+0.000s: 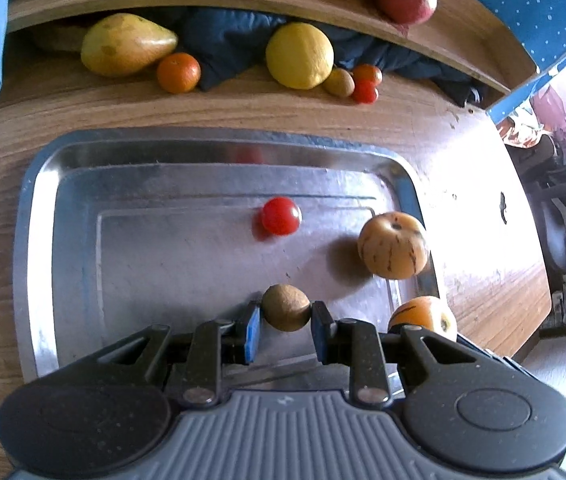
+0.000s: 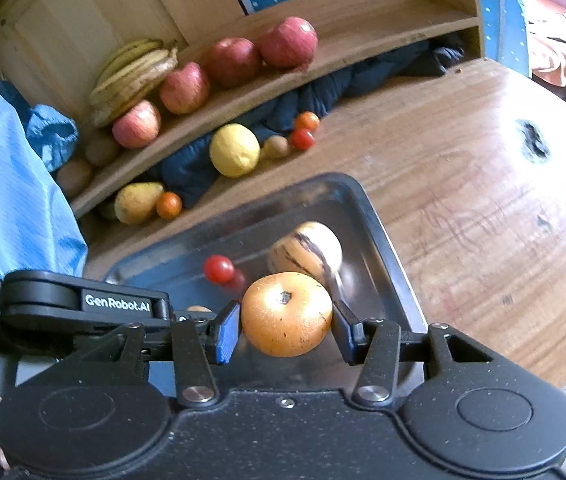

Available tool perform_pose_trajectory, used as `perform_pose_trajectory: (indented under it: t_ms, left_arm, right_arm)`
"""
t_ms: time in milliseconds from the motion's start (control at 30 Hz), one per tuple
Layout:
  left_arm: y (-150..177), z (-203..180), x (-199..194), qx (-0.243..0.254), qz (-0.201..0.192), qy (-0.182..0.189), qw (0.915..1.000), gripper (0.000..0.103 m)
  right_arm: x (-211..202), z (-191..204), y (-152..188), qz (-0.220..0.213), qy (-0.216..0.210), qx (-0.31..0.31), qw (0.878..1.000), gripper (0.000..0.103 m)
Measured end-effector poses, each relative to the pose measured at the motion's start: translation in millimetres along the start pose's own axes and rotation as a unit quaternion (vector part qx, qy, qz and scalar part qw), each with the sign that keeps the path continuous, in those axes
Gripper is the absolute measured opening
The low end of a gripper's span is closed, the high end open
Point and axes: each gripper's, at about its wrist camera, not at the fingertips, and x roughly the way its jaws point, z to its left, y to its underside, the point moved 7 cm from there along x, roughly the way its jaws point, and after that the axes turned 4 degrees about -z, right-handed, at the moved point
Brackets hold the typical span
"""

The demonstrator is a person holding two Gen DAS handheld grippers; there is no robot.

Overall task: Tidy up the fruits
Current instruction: 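Carry the kiwi and the orange fruit in both grippers over the steel tray, then lower both fruits onto the steel tray and open both grippers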

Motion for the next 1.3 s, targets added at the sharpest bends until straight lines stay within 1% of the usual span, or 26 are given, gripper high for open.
perform_pose_trajectory:
  t_ms: [300,733,1133,1200,1267,1300]
  left_arm:
    - [3.3,-7.8,5.7,0.011,0.011,0.002,0.9999,0.029]
    - [2.7,-8.5,5.8,0.015,0.014,0.004,0.9998,0.029]
    - [11.7,-7.7,-1.1,0.018,0.013,0.003,0.9997,0.03]
    - [13.3,-7.3,-3.9,0.018,0.011,0.003,0.9998,0.032]
    - [15.7,-6.8,-7.1,0.017,0.008,0.002,0.9998,0.038]
    - [16.7,-6.6,-8.7,0.016,0.006,0.002,0.9999,0.04]
  right_arm:
    - [2.3,-11.9,15.4,0.024,0.022,0.0,0.999,0.05]
    - [5.3,-14.9,16.8,0.034,0.03,0.002,0.999,0.05]
    - [6.2,-14.0,20.8,0.04,0.036,-0.008,0.999,0.051]
    - [5.7,-13.6,21.5,0.041,0.036,-0.011,0.998,0.051]
    - [4.5,-13.2,22.3,0.041,0.035,-0.012,0.998,0.051]
    - [3.4,-12.9,22.7,0.04,0.035,-0.012,0.999,0.052]
